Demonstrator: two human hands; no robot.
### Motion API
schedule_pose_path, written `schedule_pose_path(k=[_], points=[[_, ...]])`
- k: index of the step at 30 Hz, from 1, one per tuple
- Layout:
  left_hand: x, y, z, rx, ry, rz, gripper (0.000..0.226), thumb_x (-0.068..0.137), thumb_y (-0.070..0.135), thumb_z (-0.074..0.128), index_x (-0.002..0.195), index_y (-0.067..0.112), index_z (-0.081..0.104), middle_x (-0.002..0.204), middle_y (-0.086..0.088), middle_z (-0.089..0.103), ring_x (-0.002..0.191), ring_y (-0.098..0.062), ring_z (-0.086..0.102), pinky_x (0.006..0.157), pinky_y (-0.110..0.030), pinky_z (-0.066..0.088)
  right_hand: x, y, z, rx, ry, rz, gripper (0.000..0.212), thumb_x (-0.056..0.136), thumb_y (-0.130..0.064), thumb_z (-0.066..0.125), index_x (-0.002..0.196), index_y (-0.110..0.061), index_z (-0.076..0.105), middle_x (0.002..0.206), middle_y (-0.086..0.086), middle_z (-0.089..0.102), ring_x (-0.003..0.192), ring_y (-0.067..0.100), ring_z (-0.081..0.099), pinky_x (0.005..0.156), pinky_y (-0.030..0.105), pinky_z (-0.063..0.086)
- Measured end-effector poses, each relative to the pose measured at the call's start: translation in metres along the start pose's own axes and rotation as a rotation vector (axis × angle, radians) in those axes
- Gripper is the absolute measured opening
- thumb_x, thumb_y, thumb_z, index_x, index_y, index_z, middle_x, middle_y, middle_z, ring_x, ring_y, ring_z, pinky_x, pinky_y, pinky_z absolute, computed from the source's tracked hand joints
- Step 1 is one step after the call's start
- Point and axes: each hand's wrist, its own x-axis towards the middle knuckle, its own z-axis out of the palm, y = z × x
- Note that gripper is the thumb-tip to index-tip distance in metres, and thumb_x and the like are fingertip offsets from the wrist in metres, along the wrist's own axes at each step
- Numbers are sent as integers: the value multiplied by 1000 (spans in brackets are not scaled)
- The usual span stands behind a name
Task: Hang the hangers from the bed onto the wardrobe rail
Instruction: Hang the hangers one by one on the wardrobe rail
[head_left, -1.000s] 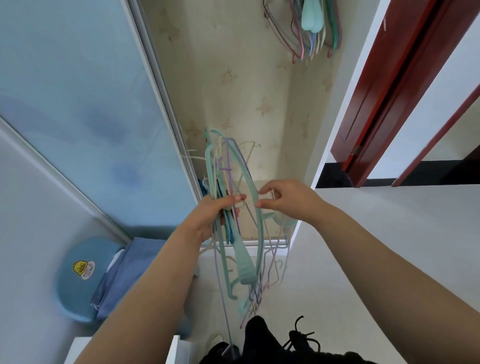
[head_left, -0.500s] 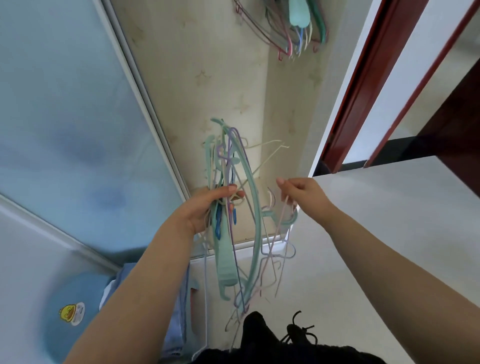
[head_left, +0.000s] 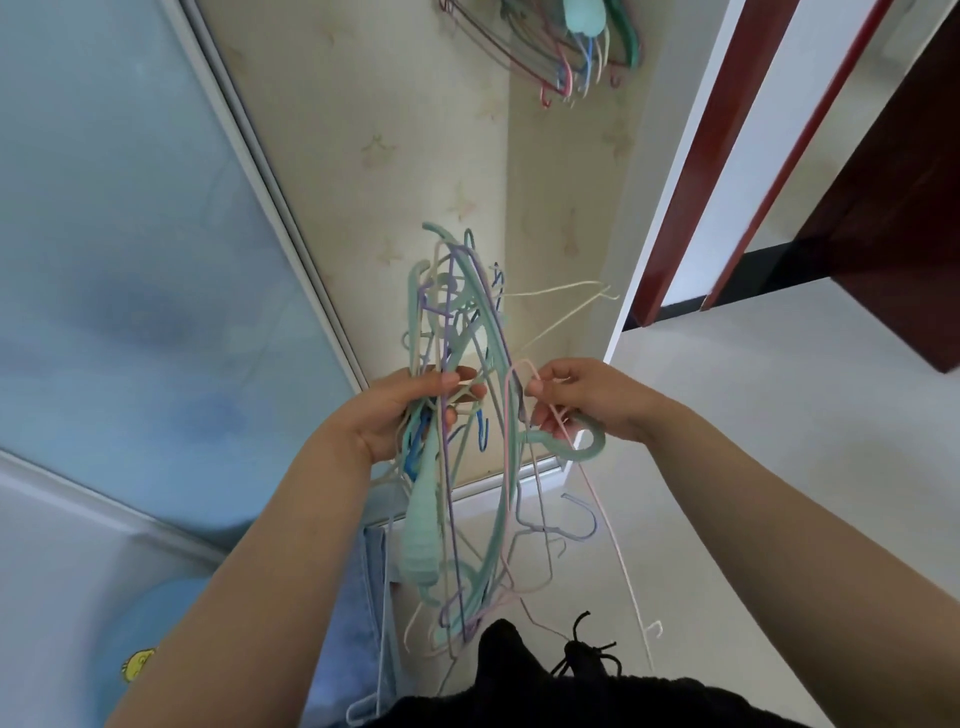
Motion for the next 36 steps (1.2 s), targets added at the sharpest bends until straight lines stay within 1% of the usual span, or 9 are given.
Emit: schedule_pose_path(k=[3,7,12,15,18,21,27,32,36], points=[[-1,0,-2,-24,-33,19,82,44,28,96,112,-1,61,95,-11,72,50,-11,61,47,-21,53,3,-11,5,6,13,-32,24,88,-26,64,81,-3,62,64,9,66,56,17,62,58,27,54],[-7,4,-8,-68,-53,68,67,48,27,95,104,1,67,97,-12,70,50,-11,61,49,-21,55,2,-5,-1,99,65,-36,33,87,-35,63,68,-8,59,62,9,57,53,19,52,57,26,46],[-13,10,-16,-40,-79,85,69,49,25,94,106,1,64,96,-14,69,49,-12,60,48,-22,54,1,2,1,228,54,-34,35,79,-42,64,76,-8,60,73,5,57,53,16,44,59,27,33],[-14,9,-18,-78,-121,71,70,51,24,93,108,-1,63,95,-15,68,49,-13,59,47,-22,53,0,-2,4,232,96,-38,38,78,-43,63,79,-4,61,78,6,60,51,15,44,52,21,35],[-13,7,-19,-88,-130,72,61,52,23,93,103,0,69,96,-15,69,49,-13,59,48,-22,54,-4,-3,5,121,170,-76,42,84,-43,60,79,-1,62,67,0,62,50,14,46,50,21,37],[-14,6,-20,-75,-139,76,60,51,24,93,102,1,70,96,-15,68,50,-14,59,47,-23,54,-2,1,6,95,211,-97,39,86,-40,59,84,-1,63,68,-2,64,52,13,49,51,21,40],[-17,9,-27,-39,-150,109,62,53,27,93,105,2,70,99,-16,67,51,-14,59,48,-24,55,-7,13,-15,363,-71,52,26,88,-19,54,103,0,64,87,8,70,77,19,58,74,25,55],[-17,8,-17,48,-193,108,78,53,30,93,115,-1,57,98,-14,69,52,-14,59,51,-23,55,0,6,0,210,-199,109,25,82,-23,58,93,-3,68,68,6,62,60,13,57,61,20,51],[-19,10,-13,90,-193,108,83,50,30,94,116,-1,54,97,-15,69,50,-14,59,50,-23,54,3,7,6,137,-195,104,25,81,-27,59,84,-7,73,79,12,65,68,19,62,72,27,53]])
